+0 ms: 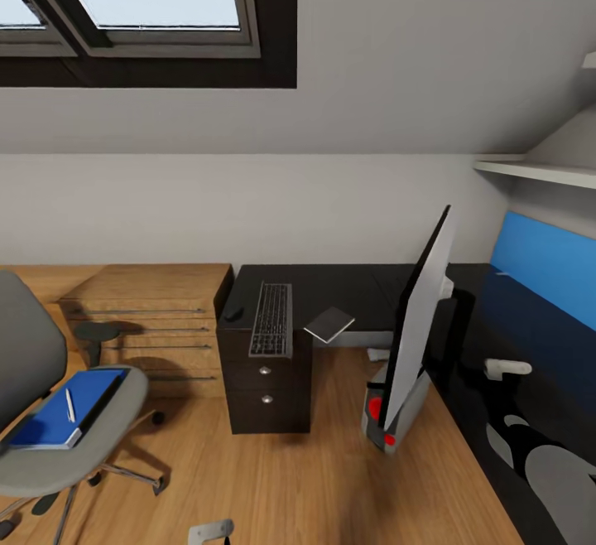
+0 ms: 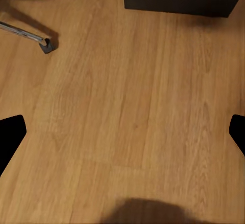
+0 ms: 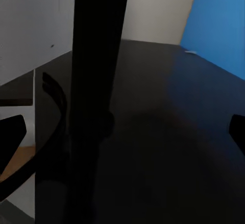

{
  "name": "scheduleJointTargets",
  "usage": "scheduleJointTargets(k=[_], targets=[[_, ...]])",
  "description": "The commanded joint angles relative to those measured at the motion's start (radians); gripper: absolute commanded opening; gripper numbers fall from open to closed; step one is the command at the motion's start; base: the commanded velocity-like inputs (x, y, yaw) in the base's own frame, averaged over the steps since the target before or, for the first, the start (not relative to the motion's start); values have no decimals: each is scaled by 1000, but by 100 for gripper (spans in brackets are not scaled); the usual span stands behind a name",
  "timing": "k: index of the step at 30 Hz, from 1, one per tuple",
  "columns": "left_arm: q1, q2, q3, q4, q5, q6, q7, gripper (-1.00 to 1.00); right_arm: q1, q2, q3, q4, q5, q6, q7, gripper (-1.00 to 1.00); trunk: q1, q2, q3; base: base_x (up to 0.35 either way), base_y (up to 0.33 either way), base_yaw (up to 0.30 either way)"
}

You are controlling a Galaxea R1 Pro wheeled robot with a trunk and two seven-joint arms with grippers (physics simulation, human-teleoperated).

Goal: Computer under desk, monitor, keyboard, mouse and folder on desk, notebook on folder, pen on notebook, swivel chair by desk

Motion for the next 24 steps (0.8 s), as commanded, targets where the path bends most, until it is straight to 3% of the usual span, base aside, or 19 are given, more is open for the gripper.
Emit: scheduleJointTargets(k=[1,9,15,17,24], targets=[[-1,0,-9,1,10,-4,6,100,-1,-1,-4,2,10,-3,-1,100,0,-1,-1,73,0,0],[-1,0,-9,2,10,-4,5,100,-1,-8,-5,2,6,-4,77,100,0,-1,-1,43,0,0],[-1,-1,-9,2,10,-4,6,100,-2,-8,-6,2,1,-3,84,100,0,-1,-1,117,0,0],[-1,-1,-9,2,10,-5,6,100,-2,-9,-7,1,-17,-2,84,100,0,-1,-1,23,0,0],[-1,-1,-9,2,10,-4,6,100,-1,-9,-6,1,-140,-2,88,100,0,-1,-1,6,0,0]])
